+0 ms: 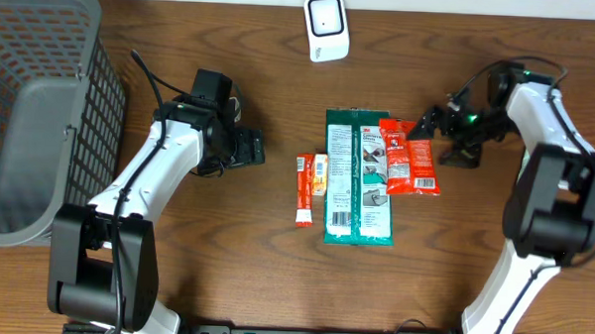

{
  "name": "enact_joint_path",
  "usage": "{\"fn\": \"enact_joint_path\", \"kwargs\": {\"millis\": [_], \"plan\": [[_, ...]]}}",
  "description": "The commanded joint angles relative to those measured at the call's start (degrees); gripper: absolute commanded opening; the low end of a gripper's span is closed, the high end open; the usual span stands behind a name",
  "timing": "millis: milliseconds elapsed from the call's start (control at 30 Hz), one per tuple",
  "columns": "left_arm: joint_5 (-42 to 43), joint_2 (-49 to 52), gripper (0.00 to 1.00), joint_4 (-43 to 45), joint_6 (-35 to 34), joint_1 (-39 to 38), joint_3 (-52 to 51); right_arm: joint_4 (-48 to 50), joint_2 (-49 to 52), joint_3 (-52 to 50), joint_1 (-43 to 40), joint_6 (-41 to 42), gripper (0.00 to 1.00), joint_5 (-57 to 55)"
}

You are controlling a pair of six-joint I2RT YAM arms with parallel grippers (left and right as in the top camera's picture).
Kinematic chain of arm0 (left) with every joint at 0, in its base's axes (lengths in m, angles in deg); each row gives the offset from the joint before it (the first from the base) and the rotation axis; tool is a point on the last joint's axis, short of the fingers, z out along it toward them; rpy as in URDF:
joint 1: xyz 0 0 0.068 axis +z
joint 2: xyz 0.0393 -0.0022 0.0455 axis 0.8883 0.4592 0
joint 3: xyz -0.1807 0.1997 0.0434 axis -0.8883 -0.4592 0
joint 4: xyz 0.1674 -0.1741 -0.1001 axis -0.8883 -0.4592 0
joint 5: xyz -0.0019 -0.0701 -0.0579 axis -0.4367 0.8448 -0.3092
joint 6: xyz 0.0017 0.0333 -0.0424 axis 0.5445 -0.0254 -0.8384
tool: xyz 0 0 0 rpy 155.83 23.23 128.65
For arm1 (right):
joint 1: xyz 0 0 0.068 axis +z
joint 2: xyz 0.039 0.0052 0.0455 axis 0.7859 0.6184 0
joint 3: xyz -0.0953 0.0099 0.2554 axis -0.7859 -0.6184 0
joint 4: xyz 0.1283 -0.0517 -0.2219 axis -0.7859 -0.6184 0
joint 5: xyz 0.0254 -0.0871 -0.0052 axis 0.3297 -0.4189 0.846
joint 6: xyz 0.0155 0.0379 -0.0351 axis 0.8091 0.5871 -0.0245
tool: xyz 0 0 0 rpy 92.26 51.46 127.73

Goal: Scan the item barcode
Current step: 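Move the right gripper to the red snack bag and grasp it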

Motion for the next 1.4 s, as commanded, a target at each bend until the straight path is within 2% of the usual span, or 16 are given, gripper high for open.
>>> {"fn": "enact_joint_path", "kwargs": {"millis": [0, 167, 200, 267, 400, 433, 467, 500, 567, 733, 867, 1000, 1100, 1267, 1367], "plan": [[0.48, -1.16, 0.87, -0.13, 0.72, 0.20, 0.57, 0.48, -11.96, 0.39, 3.58, 5.92, 0.99, -19.98], [0.50, -1.16, 0.87, -0.15, 0.72, 0.20, 0.57, 4.31, -19.32, 0.39, 10.47, 2.47, 0.99, -21.57], [0.48, -1.16, 0.87, -0.15, 0.72, 0.20, 0.57, 4.70, -19.34, 0.39, 11.91, 0.66, 0.96, -21.31], [0.50, -1.16, 0.87, -0.15, 0.72, 0.20, 0.57, 5.57, -18.78, 0.15, 14.58, -1.01, 0.78, -22.14], [0.48, -1.16, 0.87, -0.15, 0.72, 0.20, 0.57, 10.43, -15.74, -1.16, 19.85, -1.44, 0.54, -27.06], [0.48, -1.16, 0.88, -0.13, 0.72, 0.20, 0.57, 12.81, -14.32, -1.75, 21.42, -1.42, 0.33, -28.96], [0.48, -1.16, 0.87, -0.13, 0.72, 0.20, 0.57, 14.03, -13.51, -2.01, 22.12, -1.42, 0.25, -29.77], [0.48, -1.16, 0.87, -0.13, 0.72, 0.20, 0.57, 16.57, -11.98, -2.38, 23.21, -1.42, 0.13, -30.10], [0.48, -1.16, 0.87, -0.15, 0.72, 0.20, 0.57, 20.48, -9.16, -2.89, 24.65, -1.42, 0.01, -30.08], [0.50, -1.16, 0.87, -0.13, 0.72, 0.20, 0.57, 25.77, -2.71, -2.97, 26.67, -1.44, 0.01, -30.14], [0.50, -1.16, 0.87, -0.13, 0.72, 0.20, 0.57, 26.25, 0.48, -2.97, 26.36, -1.42, 0.01, -32.94], [0.48, -1.16, 0.87, -0.13, 0.72, 0.20, 0.57, 22.12, 0.57, -2.97, 23.85, 0.11, 0.03, -39.76], [0.48, -1.16, 0.87, -0.13, 0.72, 0.20, 0.57, 18.51, 0.57, -3.04, 20.81, 0.33, 0.04, -40.68], [0.50, -1.16, 0.87, -0.15, 0.72, 0.20, 0.57, 12.20, 0.55, -3.04, 14.78, 2.10, 0.01, -42.14], [0.50, -1.16, 0.87, -0.13, 0.72, 0.20, 0.57, 4.98, 0.52, -3.04, 10.08, 3.15, 0.01, -41.90]]}}
